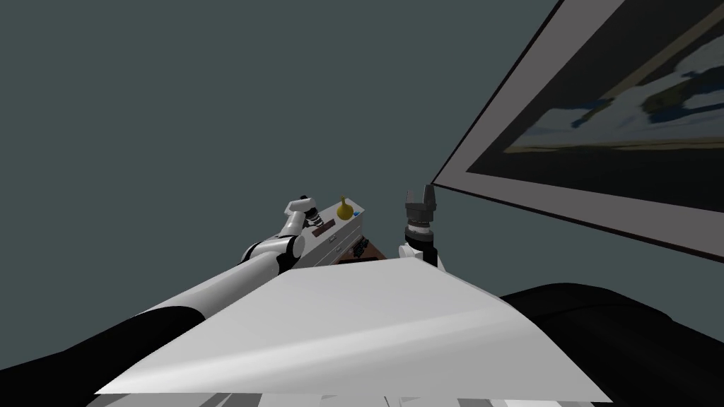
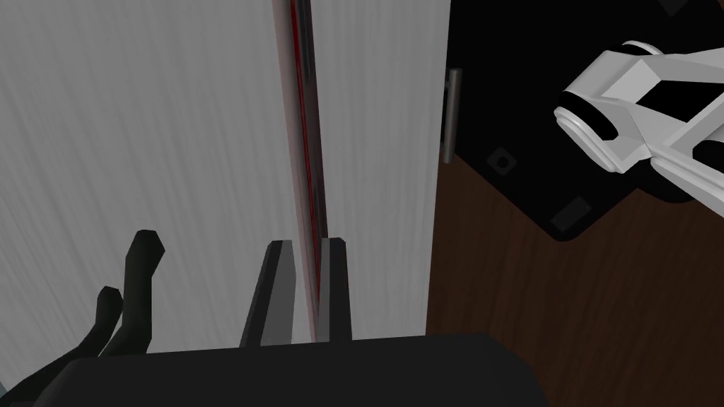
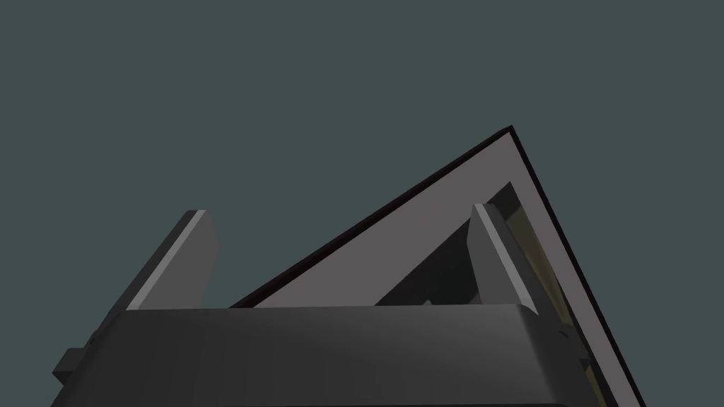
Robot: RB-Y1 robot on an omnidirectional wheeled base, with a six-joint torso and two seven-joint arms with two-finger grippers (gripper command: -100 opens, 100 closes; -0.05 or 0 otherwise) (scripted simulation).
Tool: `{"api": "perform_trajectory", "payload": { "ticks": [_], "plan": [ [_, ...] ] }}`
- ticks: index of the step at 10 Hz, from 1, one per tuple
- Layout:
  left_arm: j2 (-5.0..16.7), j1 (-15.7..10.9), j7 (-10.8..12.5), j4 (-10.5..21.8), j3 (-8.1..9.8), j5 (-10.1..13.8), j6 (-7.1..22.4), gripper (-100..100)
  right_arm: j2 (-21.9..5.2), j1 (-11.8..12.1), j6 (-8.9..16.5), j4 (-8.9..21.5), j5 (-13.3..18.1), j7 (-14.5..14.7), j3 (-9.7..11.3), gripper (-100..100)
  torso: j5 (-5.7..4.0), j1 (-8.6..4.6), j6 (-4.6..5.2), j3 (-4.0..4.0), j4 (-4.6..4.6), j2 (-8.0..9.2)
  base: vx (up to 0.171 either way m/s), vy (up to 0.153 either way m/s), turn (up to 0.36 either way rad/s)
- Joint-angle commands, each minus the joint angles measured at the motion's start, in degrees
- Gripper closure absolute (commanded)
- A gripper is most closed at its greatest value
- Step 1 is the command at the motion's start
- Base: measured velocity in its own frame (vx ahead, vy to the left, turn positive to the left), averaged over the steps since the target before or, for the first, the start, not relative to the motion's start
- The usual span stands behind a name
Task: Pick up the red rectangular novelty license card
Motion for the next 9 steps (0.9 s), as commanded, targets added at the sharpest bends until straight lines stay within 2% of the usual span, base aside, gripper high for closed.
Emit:
{"api": "perform_trajectory", "payload": {
  "ticks": [1, 2, 3, 4, 6, 8, 9],
  "plan": [
    [0.2, -0.2, 0.8, 0.2, 0.02, -0.2, 1.2, -100, 0.0, 0.0, 0.0, 0.0, 0.0, 0.0, 0.0, 0, 0.00, 0.00, 0.00, 0.00, 0.00, 0.00, 0.134, -0.108, -0.035],
    [0.1, 0.0, 0.4, -0.1, 0.04, -0.1, 0.8, -100, 0.0, 0.0, 0.0, 0.0, 0.0, 0.0, 0.0, 0, -0.04, -0.18, 0.00, -0.13, -0.05, -0.21, 0.060, -0.050, 0.004],
    [0.1, 0.0, 0.5, -0.1, 0.05, -0.1, 1.0, 0, 0.0, 0.0, 0.0, 0.0, 0.0, 0.0, 0.0, 0, -0.02, -0.03, -0.01, -0.06, -0.04, -0.07, 0.009, -0.009, 0.001],
    [-0.6, -0.8, 1.5, 2.2, -0.14, -0.7, -1.0, -100, 0.0, 0.0, 0.0, 0.0, 0.0, 0.0, 0.0, 0, 0.02, 0.12, -0.02, 0.04, 0.00, 0.09, -0.013, 0.032, -0.083],
    [-1.0, -1.3, 2.2, 3.8, -0.27, -1.1, -2.4, -100, 0.0, 0.0, 0.0, 0.0, 0.0, 0.0, 0.0, 0, 0.08, 0.37, -0.02, 0.15, 0.05, 0.29, -0.031, 0.054, -0.044],
    [-2.0, -2.4, 3.5, 6.9, -0.52, -1.9, -5.0, -100, 0.0, 0.0, 0.0, 0.0, 0.0, 0.0, 0.0, 0, 0.09, 0.42, -0.02, 0.17, 0.06, 0.32, -0.031, 0.070, -0.058],
    [-1.7, -2.0, 2.9, 6.2, -0.44, -1.6, -4.3, -100, 0.0, 0.0, 0.0, 0.0, 0.0, 0.0, 0.0, 0, 0.10, 0.48, -0.02, 0.18, 0.06, 0.34, -0.016, 0.039, -0.019]
  ]
}}
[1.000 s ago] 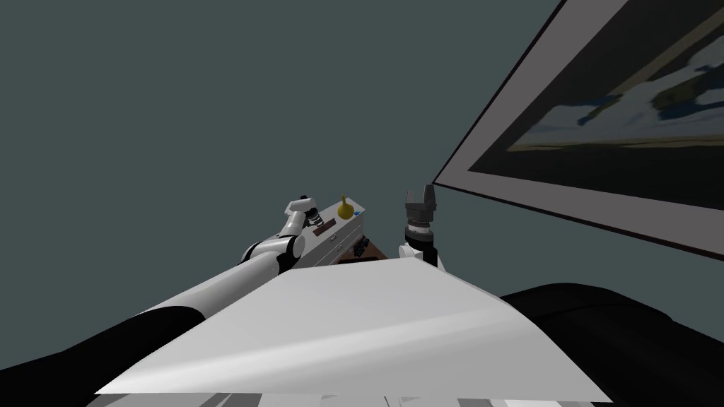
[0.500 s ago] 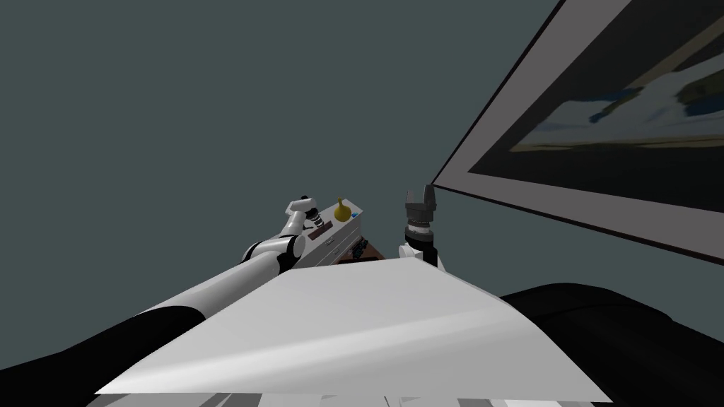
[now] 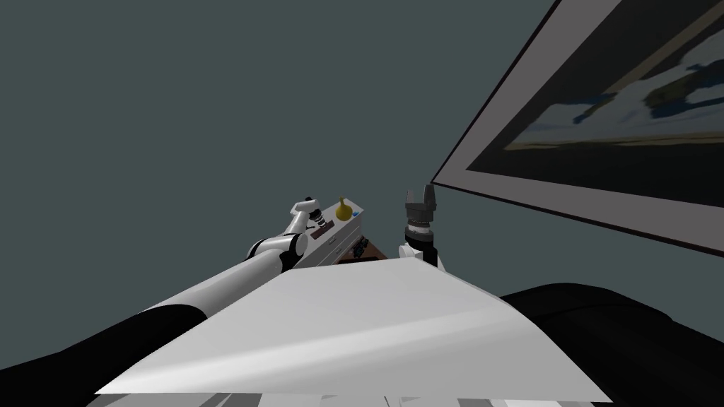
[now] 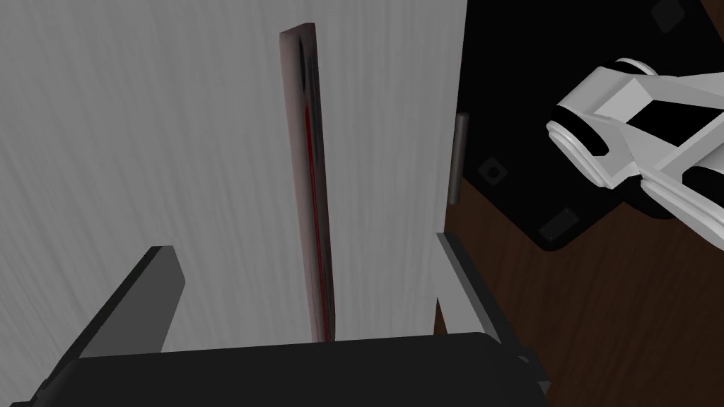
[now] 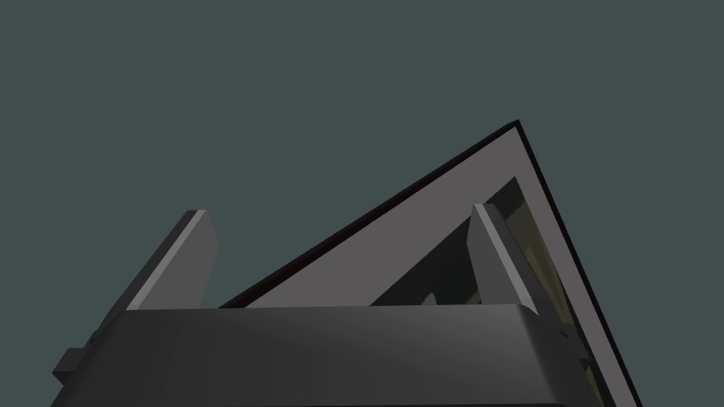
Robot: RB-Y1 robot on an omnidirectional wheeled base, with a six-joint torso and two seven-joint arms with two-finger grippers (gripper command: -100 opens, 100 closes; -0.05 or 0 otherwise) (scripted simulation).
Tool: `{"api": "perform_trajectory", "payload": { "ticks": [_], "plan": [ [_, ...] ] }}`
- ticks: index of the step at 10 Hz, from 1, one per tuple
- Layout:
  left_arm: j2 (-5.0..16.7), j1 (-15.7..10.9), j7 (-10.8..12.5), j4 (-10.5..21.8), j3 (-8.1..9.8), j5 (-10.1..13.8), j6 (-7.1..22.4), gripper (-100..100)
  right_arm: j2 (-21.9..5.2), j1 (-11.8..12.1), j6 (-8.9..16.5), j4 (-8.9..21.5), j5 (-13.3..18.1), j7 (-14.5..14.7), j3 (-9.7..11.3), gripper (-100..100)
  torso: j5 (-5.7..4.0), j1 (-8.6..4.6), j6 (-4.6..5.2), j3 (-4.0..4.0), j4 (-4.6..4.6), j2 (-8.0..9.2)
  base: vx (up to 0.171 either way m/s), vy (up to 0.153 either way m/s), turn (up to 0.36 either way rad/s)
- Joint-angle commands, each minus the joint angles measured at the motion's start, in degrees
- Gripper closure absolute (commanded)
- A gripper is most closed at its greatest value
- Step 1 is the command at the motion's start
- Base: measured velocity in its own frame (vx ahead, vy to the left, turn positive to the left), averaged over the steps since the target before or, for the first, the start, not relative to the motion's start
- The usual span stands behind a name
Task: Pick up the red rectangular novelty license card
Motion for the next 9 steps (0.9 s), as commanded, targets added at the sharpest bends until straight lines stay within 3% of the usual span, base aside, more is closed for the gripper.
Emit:
{"api": "perform_trajectory", "payload": {
  "ticks": [1, 5, 6, 7, 9],
  "plan": [
    [0.0, 0.0, 0.0, 0.0, 0.00, 0.0, 0.0, 100, 0.0, 0.0, 0.0, 0.0, 0.0, 0.0, 0.0, 0, 0.00, 0.00, 0.00, 0.00, 0.00, 0.00, -0.003, 0.007, 0.003],
    [0.0, 0.1, 0.2, 0.0, 0.08, 0.0, 0.1, 100, 0.0, 0.0, 0.0, 0.0, 0.0, 0.0, 0.0, 0, -0.04, -0.13, 0.09, -0.07, -0.02, -0.11, 0.000, 0.000, 0.003],
    [0.0, 0.1, 0.1, 0.0, 0.08, 0.0, 0.1, 0, 0.0, 0.0, 0.0, 0.0, 0.0, 0.0, 0.0, 0, -0.04, -0.13, 0.08, -0.07, -0.02, -0.12, 0.000, 0.000, 0.000],
    [0.5, 0.5, -0.6, -1.8, 0.13, 0.4, 1.6, 100, 0.0, 0.0, 0.0, 0.0, 0.0, 0.0, 0.0, 0, -0.04, -0.12, 0.08, -0.07, -0.02, -0.13, 0.012, -0.032, 0.050],
    [1.0, 1.0, -1.3, -3.3, 0.26, 0.8, 2.9, 100, 0.0, 0.0, 0.0, 0.0, 0.0, 0.0, 0.0, 0, -0.08, -0.30, 0.05, -0.10, -0.02, -0.19, 0.024, -0.056, 0.052]
  ]
}}
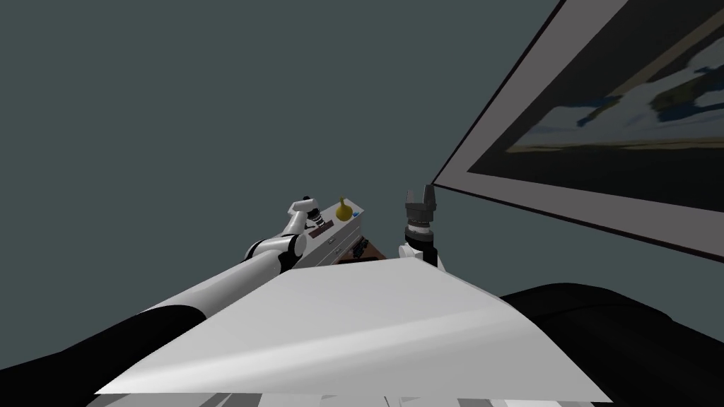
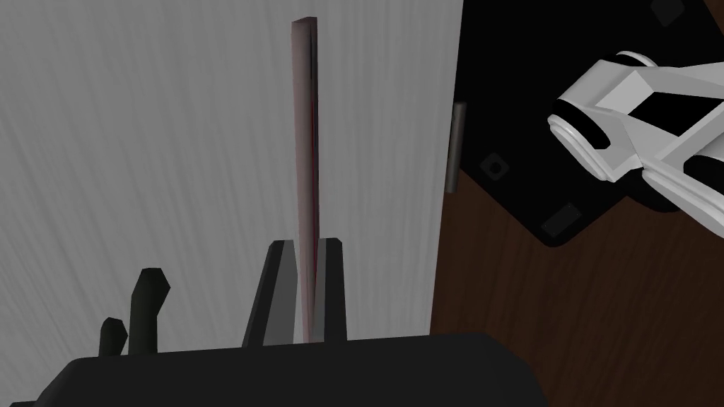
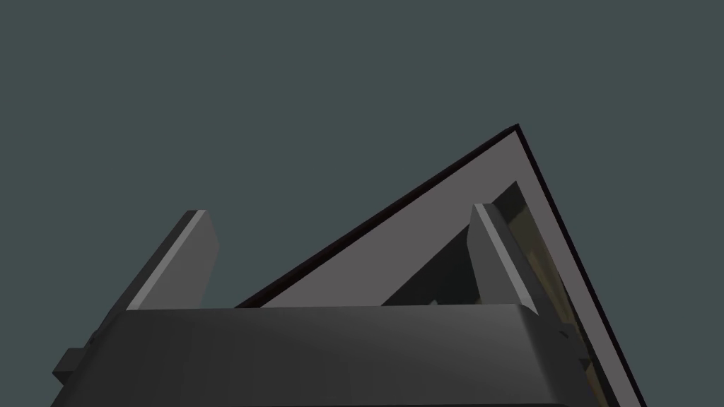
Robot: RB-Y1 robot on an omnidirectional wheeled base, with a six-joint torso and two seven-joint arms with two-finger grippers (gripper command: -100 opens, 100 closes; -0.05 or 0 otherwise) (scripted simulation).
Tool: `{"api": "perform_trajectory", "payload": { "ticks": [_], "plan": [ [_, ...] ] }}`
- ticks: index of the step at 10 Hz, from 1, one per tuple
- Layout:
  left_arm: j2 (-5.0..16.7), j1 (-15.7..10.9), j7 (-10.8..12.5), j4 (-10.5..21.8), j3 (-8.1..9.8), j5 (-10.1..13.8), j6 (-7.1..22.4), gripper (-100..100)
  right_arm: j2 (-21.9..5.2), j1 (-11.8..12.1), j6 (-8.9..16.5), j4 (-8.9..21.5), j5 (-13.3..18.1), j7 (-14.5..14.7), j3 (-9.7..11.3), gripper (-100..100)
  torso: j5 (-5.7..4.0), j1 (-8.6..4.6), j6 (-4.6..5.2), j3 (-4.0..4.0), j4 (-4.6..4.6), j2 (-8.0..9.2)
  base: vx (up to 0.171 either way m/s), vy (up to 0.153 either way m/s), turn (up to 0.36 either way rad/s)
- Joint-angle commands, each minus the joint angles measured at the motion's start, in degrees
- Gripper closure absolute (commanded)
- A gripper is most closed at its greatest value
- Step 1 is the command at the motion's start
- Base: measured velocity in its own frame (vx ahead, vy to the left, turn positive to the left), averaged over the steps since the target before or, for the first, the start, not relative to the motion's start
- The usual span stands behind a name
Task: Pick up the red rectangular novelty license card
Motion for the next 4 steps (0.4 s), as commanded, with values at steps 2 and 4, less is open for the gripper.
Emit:
{"api": "perform_trajectory", "payload": {
  "ticks": [2, 4],
  "plan": [
    [1.1, 1.2, -1.6, -3.6, 0.31, 0.9, 3.2, 100, 0.0, 0.0, 0.0, 0.0, 0.0, 0.0, 0.0, 0, -0.02, -0.04, -0.02, 0.00, 0.01, -0.02, 0.034, -0.069, 0.055],
    [1.0, 0.8, -1.4, -2.5, 0.28, 0.8, 2.4, 0, 0.0, 0.0, 0.0, 0.0, 0.0, 0.0, 0.0, 0, 0.01, 0.05, -0.01, -0.01, -0.01, 0.00, 0.010, -0.017, 0.008]
  ]
}}
